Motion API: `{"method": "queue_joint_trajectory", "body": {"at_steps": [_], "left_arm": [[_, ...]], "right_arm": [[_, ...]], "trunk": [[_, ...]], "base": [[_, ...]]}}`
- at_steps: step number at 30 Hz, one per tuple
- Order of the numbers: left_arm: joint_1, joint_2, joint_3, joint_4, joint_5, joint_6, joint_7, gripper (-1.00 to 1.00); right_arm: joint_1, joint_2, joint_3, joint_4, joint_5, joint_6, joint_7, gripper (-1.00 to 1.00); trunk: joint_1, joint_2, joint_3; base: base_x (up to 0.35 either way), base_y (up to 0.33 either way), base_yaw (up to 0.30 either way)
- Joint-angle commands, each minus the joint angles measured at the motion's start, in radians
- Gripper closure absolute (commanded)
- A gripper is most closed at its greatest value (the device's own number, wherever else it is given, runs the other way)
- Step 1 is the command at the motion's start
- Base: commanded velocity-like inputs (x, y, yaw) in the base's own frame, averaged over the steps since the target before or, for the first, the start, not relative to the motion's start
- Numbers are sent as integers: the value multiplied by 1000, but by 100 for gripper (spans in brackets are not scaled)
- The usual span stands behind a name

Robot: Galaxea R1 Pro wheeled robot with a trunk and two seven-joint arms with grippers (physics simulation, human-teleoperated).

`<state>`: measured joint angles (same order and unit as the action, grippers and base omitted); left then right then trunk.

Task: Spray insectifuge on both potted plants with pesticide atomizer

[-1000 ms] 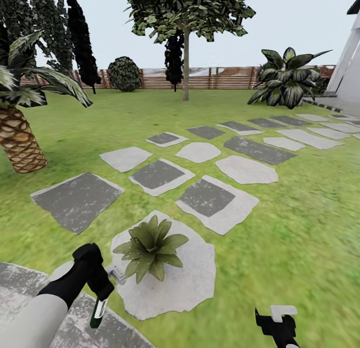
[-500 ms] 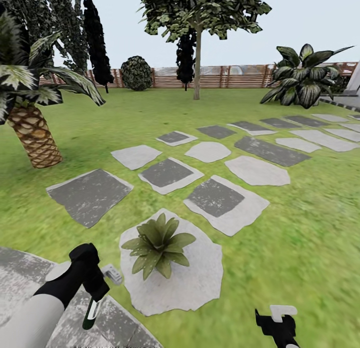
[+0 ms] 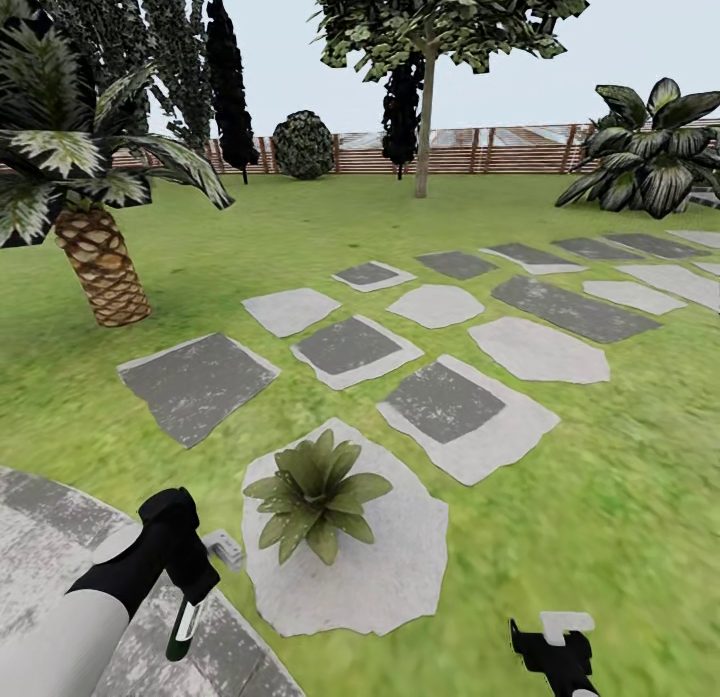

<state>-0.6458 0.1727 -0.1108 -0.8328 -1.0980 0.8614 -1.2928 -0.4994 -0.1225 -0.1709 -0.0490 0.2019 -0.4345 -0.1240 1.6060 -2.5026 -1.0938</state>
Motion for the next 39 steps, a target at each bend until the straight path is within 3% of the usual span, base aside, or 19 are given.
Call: {"method": "queue_joint_trajectory", "body": {"at_steps": [1, 19, 29, 39], "left_arm": [[-1, 1, -2, -2, -8, 8, -10, 100], [-3, 0, 1, -3, -10, 12, -10, 100], [-3, 1, 10, -3, -8, 13, -10, 100], [-3, 1, 11, -3, -8, 13, -10, 100]], "right_arm": [[-1, 0, -7, 1, 11, -3, -3, -100], [0, 0, -7, 1, 11, -3, -4, -100], [-1, 1, -7, 0, 10, -3, -5, -100], [-1, 1, -7, 1, 10, -3, -5, -100]], "trunk": [[0, 0, -1], [0, 0, -1], [0, 0, -1], [0, 0, -1]], "base": [[1, -272, 4], [49, -253, 3], [-78, -253, 244], [210, -196, 124]]}}
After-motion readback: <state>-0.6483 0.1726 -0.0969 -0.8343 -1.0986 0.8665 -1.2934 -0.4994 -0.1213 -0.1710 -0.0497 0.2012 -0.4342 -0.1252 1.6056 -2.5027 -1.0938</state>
